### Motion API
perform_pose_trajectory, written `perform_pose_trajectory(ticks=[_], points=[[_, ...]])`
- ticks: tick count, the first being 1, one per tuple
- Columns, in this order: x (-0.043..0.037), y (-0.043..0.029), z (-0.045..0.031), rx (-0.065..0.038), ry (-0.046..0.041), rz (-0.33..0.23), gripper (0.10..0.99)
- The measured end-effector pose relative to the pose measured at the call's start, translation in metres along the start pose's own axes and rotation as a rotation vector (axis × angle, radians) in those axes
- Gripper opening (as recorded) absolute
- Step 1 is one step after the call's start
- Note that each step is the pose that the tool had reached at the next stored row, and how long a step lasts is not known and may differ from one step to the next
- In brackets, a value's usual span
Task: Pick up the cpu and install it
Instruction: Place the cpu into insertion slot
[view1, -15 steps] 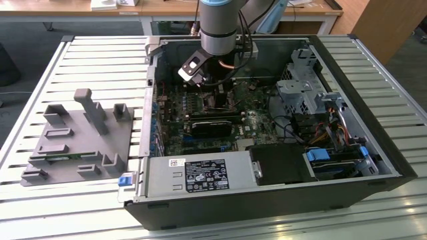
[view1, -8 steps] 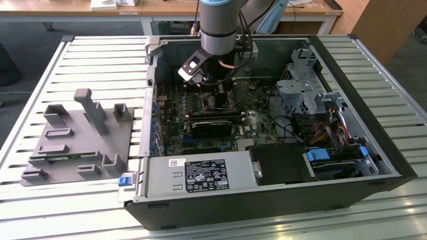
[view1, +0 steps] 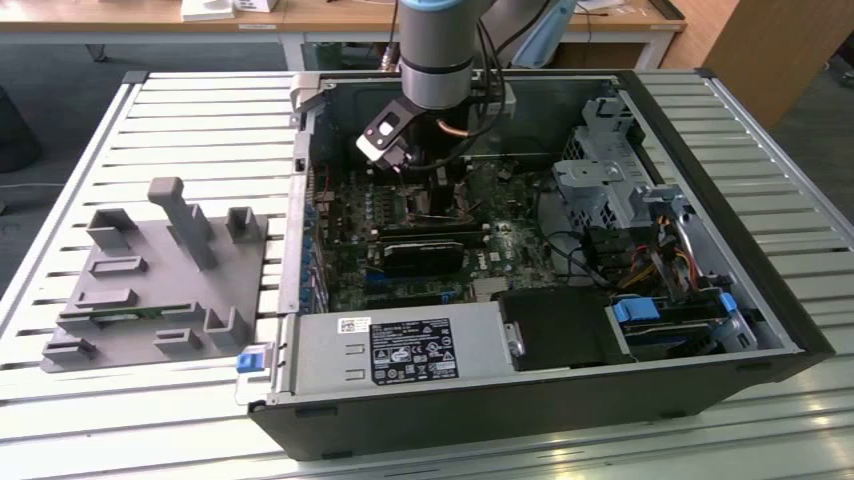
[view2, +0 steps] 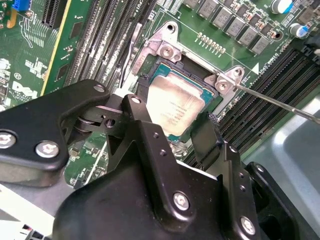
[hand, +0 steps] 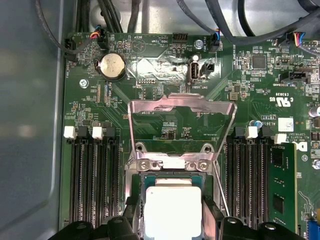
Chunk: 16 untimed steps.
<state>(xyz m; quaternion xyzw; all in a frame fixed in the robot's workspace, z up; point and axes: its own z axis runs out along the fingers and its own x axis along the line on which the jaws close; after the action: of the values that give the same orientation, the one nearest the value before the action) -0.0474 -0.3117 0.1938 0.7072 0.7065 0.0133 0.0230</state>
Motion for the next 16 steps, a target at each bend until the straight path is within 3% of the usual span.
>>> perform_pose_trajectory(ticks=[6,7,8,10,13,16], points=[[-0.0001,0.0004,-0.0068,0.000,-0.0003,0.000,0.596],[-0.0001,0.0004,-0.0076,0.000,-0.0006,0.000,0.537],[-0.0001,0.0004,-0.0082,0.000,-0.0014,0.000,0.537],[-0.0001,0.0005,-0.0093,0.000,-0.0032,0.000,0.420],[-0.0001,0.0005,-0.0101,0.000,-0.0070,0.000,0.361],[-0.0001,0.0006,-0.0106,0.000,-0.0090,0.000,0.243]])
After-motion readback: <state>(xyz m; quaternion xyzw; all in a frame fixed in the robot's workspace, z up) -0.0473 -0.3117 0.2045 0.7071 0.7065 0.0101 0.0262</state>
